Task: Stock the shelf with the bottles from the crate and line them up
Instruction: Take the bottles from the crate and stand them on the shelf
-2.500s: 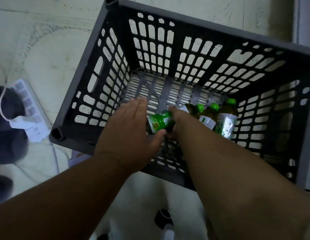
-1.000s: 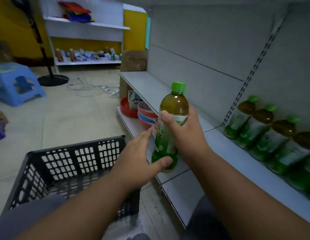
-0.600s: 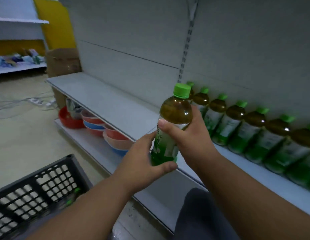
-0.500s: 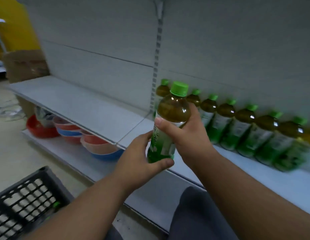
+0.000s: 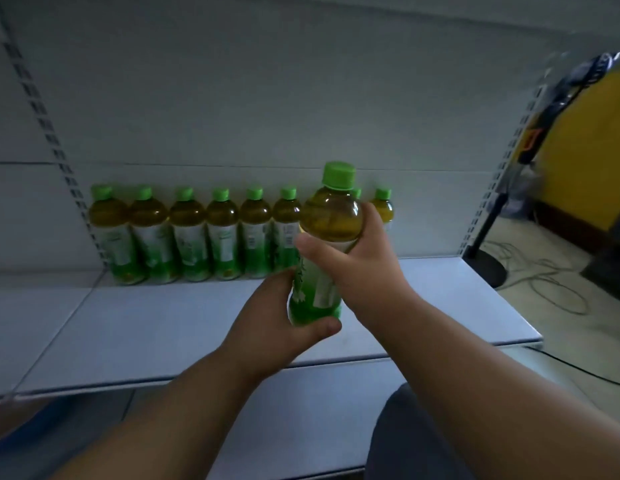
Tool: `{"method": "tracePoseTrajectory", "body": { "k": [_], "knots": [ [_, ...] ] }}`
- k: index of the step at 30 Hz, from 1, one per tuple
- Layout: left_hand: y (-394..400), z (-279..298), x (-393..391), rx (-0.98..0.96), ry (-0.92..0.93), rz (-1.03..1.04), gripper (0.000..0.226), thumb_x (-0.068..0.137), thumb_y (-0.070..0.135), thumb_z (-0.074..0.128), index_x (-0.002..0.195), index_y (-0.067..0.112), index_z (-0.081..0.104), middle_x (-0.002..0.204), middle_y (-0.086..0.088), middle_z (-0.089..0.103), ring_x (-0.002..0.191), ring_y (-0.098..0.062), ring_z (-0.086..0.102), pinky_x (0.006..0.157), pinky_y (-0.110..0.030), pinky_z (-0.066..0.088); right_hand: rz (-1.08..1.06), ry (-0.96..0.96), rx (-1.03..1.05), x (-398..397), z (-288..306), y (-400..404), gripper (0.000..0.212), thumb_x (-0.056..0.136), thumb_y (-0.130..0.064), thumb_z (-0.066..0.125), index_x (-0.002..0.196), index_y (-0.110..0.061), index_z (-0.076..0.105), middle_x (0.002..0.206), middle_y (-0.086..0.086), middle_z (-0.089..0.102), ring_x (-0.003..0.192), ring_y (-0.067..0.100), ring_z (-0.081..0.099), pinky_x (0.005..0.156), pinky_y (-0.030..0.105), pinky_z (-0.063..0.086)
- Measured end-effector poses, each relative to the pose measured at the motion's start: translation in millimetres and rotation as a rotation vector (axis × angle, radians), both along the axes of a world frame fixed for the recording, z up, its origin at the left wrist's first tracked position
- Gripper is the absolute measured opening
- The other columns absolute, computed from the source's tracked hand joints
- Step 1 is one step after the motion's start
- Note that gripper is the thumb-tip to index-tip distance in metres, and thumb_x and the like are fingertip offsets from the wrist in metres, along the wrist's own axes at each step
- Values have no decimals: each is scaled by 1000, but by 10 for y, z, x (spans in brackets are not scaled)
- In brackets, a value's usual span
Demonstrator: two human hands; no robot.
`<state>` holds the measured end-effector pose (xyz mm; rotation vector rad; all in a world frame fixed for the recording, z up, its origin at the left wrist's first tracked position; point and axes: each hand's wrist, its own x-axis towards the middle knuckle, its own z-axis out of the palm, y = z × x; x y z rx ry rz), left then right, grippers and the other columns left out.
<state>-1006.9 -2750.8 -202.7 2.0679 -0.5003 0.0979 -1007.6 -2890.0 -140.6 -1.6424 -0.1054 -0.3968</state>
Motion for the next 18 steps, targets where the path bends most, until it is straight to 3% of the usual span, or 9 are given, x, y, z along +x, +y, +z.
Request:
{"method": "tracePoseTrajectory", "body": {
  "k": [3, 7, 9, 10, 13, 15, 18],
  "knots": [
    [-356, -62, 215, 37, -8, -92, 56, 68, 53, 79, 111, 53, 43, 107, 40, 44, 101, 15, 45, 75, -3, 31, -101, 25, 10, 98, -99, -366, 63, 58, -42, 88, 111, -28, 57, 97, -4, 74, 91, 16, 74, 84, 49, 60],
    [-967, -194, 573, 96, 11, -246, 48, 68, 50, 82, 106, 51, 51, 105, 38, 52, 102, 23, 45, 72, 0, 36, -231, 69, 14, 269, -328, -955, 54, 63, -34, 89, 107, -30, 57, 94, -4, 74, 86, 14, 74, 81, 49, 61],
    [-1262, -328, 775, 190, -14, -346, 63, 69, 60, 77, 123, 46, 48, 119, 34, 51, 110, 22, 42, 84, -2, 35, -280, 96, -11, 385, -448, -1237, 54, 64, -32, 91, 107, -33, 57, 94, -4, 73, 86, 15, 74, 80, 49, 61],
    [-1389, -417, 885, 264, -27, -377, 79, 68, 70, 71, 135, 41, 42, 131, 29, 48, 119, 18, 40, 95, -11, 37, -304, 117, -28, 455, -508, -1362, 55, 65, -31, 91, 107, -33, 56, 94, -4, 72, 86, 14, 73, 80, 48, 61],
    [-1681, -685, 1206, 506, -57, -311, 126, 55, 94, 49, 154, 24, 15, 160, 3, 24, 145, -14, 24, 115, -40, 31, -374, 179, -45, 692, -670, -1674, 59, 63, -32, 93, 109, -34, 56, 94, -7, 71, 86, 13, 71, 81, 47, 60],
    [-1810, -822, 1373, 569, -42, -254, 133, 52, 96, 46, 155, 20, 10, 161, -3, 21, 147, -20, 22, 115, -43, 29, -402, 205, -57, 842, -774, -1820, 60, 60, -34, 93, 108, -35, 56, 93, -7, 70, 86, 13, 71, 81, 48, 60],
    [-1957, -1032, 1531, 685, -50, -196, 123, 65, 85, 53, 155, 16, 7, 162, -7, 15, 148, -23, 16, 119, -40, 20, -421, 227, -88, 996, -946, -1963, 62, 60, -34, 93, 110, -36, 56, 95, -9, 69, 88, 13, 69, 84, 47, 59]
  ]
}}
